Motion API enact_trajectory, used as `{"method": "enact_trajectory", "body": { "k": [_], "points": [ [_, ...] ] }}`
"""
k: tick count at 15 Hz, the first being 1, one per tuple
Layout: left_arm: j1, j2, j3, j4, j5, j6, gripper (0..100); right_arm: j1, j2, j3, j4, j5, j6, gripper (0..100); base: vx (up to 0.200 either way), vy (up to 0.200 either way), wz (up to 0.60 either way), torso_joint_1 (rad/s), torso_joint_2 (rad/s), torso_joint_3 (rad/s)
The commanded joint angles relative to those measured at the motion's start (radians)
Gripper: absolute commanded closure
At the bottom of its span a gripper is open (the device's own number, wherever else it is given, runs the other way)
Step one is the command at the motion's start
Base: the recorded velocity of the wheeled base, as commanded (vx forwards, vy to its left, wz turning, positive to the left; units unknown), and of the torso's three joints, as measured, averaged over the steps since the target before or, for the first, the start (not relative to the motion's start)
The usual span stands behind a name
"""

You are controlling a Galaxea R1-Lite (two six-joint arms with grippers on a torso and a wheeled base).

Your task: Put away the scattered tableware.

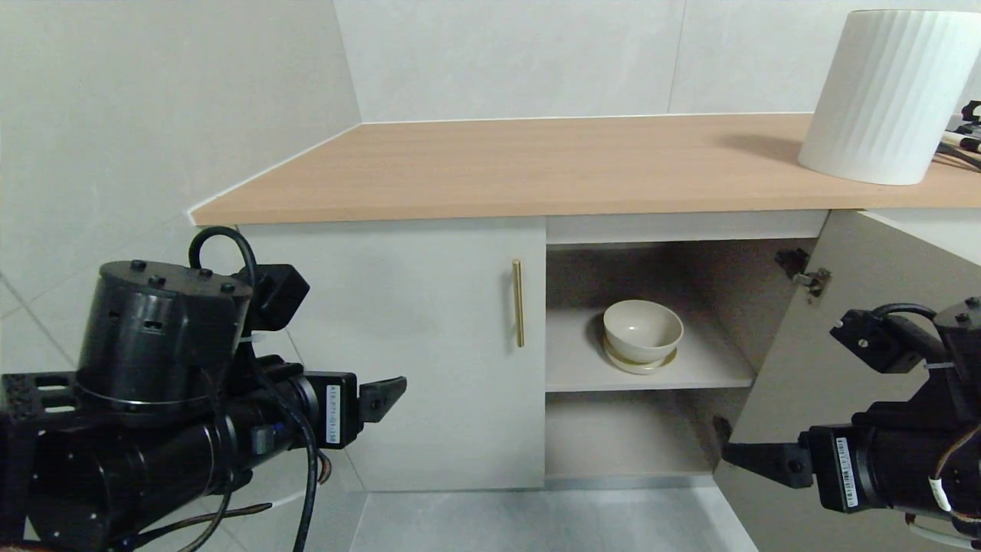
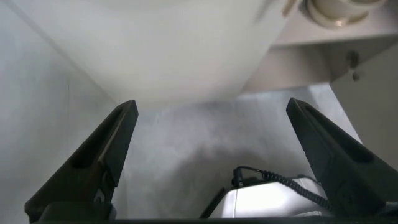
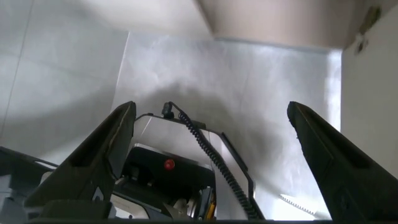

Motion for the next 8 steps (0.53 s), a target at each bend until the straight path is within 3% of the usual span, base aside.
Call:
{"method": "enact_trajectory", "body": {
  "k": [1,8],
  "points": [
    [-0.001,0.011,0.0,0.0,0.001,-0.002,0,0.001,0.004,-0.001,0.0,-0.002,0.0,0,-0.2,0.0,0.0,-0.002,0.0,0.012],
    [-0.002,0.022,0.003,0.0,0.001,-0.002,0,0.001,0.002,0.001,0.001,-0.002,-0.001,0,-0.2,0.0,0.0,0.003,0.0,0.004]
  ]
}}
